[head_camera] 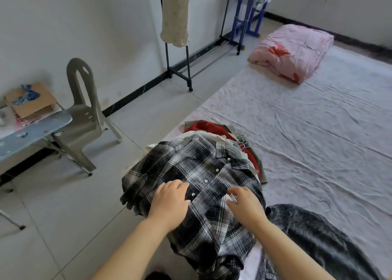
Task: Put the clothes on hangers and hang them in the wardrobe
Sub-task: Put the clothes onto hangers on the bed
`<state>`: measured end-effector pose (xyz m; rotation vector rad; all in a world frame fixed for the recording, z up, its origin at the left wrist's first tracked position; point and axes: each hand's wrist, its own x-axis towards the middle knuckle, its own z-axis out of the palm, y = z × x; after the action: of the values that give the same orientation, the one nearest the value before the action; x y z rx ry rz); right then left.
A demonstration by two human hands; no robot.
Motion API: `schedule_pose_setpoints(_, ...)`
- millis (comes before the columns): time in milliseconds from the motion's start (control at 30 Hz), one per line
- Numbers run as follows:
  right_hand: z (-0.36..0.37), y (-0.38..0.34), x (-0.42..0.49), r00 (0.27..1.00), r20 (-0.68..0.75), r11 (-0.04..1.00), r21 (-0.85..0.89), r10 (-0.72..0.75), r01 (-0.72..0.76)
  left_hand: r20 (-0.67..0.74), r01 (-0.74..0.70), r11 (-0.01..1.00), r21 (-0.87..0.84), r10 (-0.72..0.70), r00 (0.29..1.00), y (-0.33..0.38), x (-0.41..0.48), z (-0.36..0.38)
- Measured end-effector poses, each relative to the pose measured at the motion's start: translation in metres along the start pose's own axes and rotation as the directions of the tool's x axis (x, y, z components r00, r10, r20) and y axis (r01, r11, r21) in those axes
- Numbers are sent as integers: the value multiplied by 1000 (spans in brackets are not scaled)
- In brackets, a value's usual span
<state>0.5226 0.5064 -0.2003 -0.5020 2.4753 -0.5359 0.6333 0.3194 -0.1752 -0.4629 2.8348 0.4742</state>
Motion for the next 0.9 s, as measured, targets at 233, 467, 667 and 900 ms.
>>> schedule_pose_setpoints(233, -9, -2, 54, 979, -59, 980, 34, 196, -194, 123, -180, 984, 5, 178, 976, -16, 91, -3)
schedule_pose_setpoints(467, 1, -16, 105, 927, -64, 926, 114, 369, -361, 204, -372, 928, 23, 360, 910, -44, 183, -15)
schedule_pose_setpoints(667, 13, 2, 152, 903, -17, 897, 120, 429, -424, 245, -382, 924, 3, 370, 896, -51, 234, -1)
schedule_pose_setpoints(900, 16, 53, 249, 900, -26, 898, 82, 435, -431, 251, -318, 948, -24, 314, 916, -48, 280, 32)
